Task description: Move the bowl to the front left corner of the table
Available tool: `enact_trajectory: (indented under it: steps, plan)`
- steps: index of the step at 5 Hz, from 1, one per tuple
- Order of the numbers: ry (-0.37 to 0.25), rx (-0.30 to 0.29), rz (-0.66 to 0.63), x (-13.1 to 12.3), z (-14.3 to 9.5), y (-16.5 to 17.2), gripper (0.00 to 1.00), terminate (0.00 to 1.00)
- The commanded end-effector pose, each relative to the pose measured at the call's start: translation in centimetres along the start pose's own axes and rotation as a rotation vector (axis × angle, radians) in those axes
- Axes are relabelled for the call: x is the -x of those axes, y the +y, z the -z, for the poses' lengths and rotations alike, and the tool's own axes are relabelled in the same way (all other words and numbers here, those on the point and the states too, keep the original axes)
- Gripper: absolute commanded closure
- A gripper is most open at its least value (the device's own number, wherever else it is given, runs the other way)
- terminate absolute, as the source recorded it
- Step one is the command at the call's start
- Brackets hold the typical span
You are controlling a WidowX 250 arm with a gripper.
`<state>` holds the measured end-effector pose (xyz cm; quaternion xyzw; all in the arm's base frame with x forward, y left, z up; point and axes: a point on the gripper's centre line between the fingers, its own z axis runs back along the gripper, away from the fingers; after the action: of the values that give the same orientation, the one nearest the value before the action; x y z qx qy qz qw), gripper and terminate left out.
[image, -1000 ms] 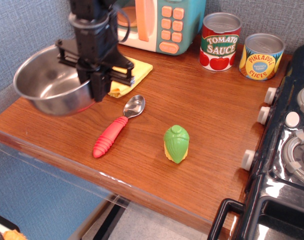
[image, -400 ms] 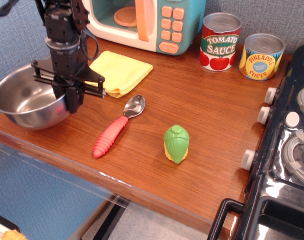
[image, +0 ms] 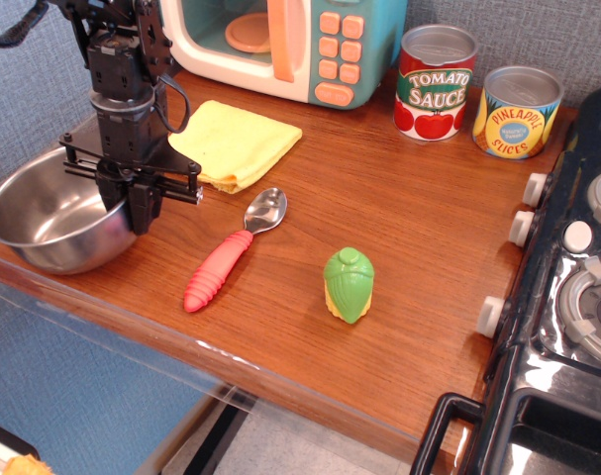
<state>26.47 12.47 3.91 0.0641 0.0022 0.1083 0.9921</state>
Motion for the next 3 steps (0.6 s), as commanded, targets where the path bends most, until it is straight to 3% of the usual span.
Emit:
enact_trajectory:
  steps: [1, 2, 3]
  plan:
    - [-0.092, 0.052, -0.001, 0.0, -3.6, -0.2, 0.00, 0.00]
    - [-0.238, 0.125, 0.064, 0.4, -8.8, -1.5, 0.00, 0.00]
    - [-0.285, 0.135, 0.163, 0.9, -11.4, -2.8, 0.00, 0.00]
